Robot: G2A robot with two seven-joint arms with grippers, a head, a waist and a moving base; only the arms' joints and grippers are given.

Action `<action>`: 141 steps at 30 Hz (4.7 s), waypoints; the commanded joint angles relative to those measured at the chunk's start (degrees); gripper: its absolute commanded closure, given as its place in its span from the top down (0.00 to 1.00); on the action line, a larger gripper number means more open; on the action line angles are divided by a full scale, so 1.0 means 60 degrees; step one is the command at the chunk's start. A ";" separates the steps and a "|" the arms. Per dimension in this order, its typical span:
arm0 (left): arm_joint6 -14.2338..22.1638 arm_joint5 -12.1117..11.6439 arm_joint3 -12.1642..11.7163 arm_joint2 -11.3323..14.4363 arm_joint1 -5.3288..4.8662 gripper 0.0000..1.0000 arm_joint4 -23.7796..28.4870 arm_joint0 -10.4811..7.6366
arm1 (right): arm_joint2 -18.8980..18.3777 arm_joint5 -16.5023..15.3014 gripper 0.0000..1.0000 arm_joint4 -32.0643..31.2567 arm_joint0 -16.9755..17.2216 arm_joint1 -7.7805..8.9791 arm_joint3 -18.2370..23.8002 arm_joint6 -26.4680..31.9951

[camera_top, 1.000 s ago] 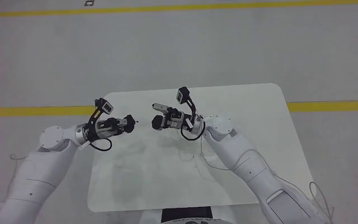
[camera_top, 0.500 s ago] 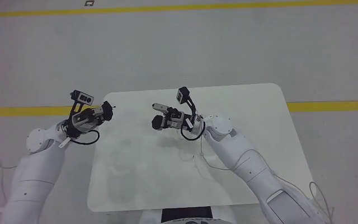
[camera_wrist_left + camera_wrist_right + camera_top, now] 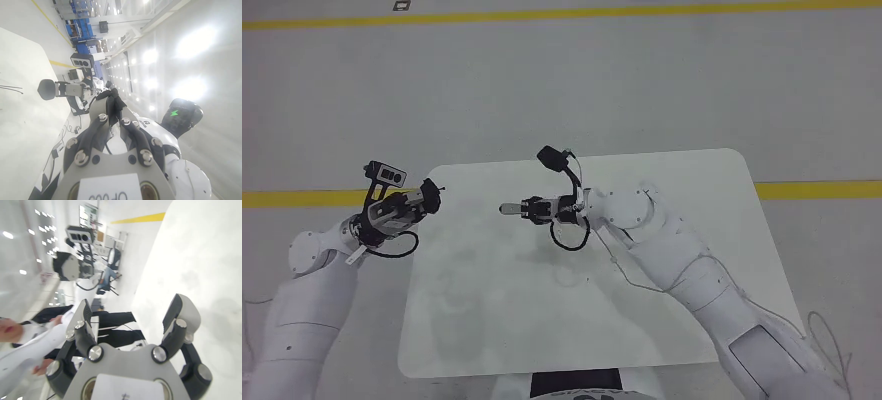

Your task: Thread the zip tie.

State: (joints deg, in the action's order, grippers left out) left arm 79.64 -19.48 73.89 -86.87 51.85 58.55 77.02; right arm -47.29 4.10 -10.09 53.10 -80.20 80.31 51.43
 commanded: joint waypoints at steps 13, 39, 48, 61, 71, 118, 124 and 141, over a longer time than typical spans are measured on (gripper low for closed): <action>0.0000 0.0000 0.0000 0.0000 0.0000 0.00 0.0000 0.0000 | 0.1696 0.0867 1.00 -0.5390 -0.0848 0.0065 0.0644 0.1398; 0.0000 0.0000 0.0000 0.0000 0.0000 0.00 0.0000 0.0000 | 0.3902 0.0595 1.00 -0.9896 -0.1930 -0.0694 -0.0908 0.3977; 0.0000 0.0000 0.0000 0.0000 0.0000 0.00 0.0000 0.0000 | 0.3566 0.0810 1.00 -0.9392 -0.1990 -0.0917 -0.1487 0.4372; 0.0000 0.0000 0.0000 0.0000 0.0000 0.00 0.0000 0.0000 | 0.1987 0.1320 1.00 -0.8547 -0.1293 -0.0648 -0.1673 0.4026; 0.0000 0.0000 0.0000 0.0000 0.0000 0.00 0.0000 0.0000 | 0.0796 0.1646 1.00 -0.7969 -0.0640 -0.0367 -0.1005 0.4290; 0.0000 0.0000 0.0000 0.0000 0.0000 0.00 0.0000 0.0000 | -0.0305 0.1939 0.35 -0.6040 -0.0276 -0.0318 -0.2060 0.3516; 0.0000 0.0000 0.0000 0.0000 0.0000 0.00 0.0000 0.0000 | -0.0280 0.1906 0.28 -0.6045 -0.0280 -0.0317 -0.2063 0.3512; 0.0000 0.0000 0.0000 0.0000 0.0000 0.00 0.0000 0.0000 | -0.0191 0.1907 0.00 -0.6163 -0.0373 -0.0308 -0.1900 0.3810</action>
State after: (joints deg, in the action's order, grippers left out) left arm 79.64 -19.48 73.89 -86.87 51.85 58.55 77.02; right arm -48.42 15.63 -47.09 50.87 -82.07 68.78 74.09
